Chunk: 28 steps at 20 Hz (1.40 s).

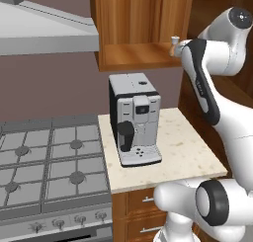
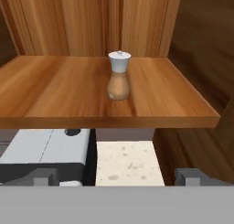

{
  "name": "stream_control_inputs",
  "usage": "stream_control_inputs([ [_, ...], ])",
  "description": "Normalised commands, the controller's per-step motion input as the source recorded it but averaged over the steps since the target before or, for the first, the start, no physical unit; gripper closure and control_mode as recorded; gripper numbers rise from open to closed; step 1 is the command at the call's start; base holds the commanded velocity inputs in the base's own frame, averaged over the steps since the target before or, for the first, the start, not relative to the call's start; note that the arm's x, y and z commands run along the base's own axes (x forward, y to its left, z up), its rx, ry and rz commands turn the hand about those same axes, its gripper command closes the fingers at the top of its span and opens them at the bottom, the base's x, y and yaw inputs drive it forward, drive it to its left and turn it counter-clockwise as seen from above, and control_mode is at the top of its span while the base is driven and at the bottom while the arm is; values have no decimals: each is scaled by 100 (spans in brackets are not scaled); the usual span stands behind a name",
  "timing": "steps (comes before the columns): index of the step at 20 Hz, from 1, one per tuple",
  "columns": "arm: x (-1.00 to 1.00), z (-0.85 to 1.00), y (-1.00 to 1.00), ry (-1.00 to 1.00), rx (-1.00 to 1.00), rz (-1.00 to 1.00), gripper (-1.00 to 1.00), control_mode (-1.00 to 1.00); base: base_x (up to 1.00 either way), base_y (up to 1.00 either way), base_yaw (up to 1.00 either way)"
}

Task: Retrieve the shaker from the cabinet and place it next the steak on a plate on the dining table.

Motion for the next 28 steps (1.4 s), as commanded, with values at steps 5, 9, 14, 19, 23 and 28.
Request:
stream_control_inputs([
  [5, 16, 0, 0, -4, 1, 0, -100, -100, 0, 0, 0],
  [9, 12, 2, 0, 0, 0, 0, -100, -100, 0, 0, 0],
  [14, 18, 7, -1, 0, 0, 0, -100, -100, 0, 0, 0],
  [19, 24, 10, 0, 0, 0, 0, -100, -100, 0, 0, 0],
  [23, 31, 5, 0, 0, 0, 0, -100, -100, 0, 0, 0],
  [28, 34, 0, -8, 0, 0, 0, -100, -100, 0, 0, 0],
])
